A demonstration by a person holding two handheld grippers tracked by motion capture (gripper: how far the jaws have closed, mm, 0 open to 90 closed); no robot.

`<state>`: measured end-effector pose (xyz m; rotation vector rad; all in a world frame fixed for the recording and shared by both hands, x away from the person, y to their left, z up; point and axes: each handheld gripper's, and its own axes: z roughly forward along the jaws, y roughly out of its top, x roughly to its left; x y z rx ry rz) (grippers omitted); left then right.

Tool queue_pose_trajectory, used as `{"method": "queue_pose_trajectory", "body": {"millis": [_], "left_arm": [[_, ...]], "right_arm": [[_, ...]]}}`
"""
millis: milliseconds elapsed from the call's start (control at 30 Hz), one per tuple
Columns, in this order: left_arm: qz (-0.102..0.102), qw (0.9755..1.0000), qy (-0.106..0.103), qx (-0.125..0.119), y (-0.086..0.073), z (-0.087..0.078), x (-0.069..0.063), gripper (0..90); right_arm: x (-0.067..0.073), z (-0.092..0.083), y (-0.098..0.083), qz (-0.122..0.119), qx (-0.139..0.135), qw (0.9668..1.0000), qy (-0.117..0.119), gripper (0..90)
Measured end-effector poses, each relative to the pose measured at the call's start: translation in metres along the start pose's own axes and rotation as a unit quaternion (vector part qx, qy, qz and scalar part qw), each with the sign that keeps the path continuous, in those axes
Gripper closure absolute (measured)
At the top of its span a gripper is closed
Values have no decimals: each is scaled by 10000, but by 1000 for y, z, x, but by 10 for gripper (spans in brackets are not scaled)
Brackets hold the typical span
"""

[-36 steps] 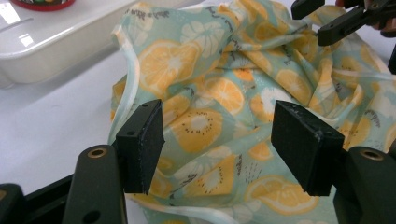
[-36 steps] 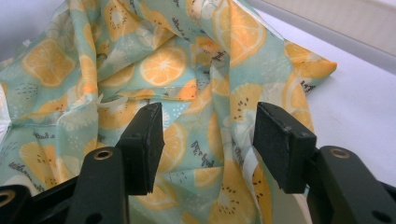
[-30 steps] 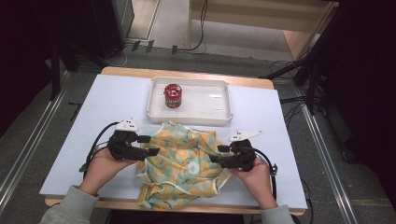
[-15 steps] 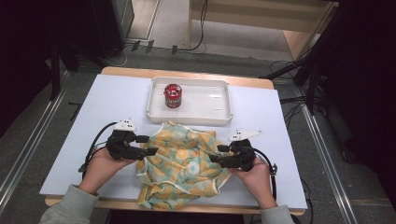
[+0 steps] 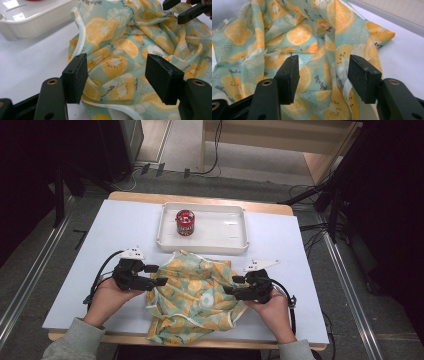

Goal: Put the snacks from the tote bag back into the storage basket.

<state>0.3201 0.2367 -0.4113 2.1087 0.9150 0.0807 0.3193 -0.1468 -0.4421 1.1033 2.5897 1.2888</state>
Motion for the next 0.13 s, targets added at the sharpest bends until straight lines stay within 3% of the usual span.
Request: {"method": "queue_pose_trajectory", "body": {"millis": [133], "left_arm": [[5, 10000, 16, -11, 0, -1, 1, 351]], "right_arm": [[0, 0, 0, 6, 3, 10000, 0, 435]]}}
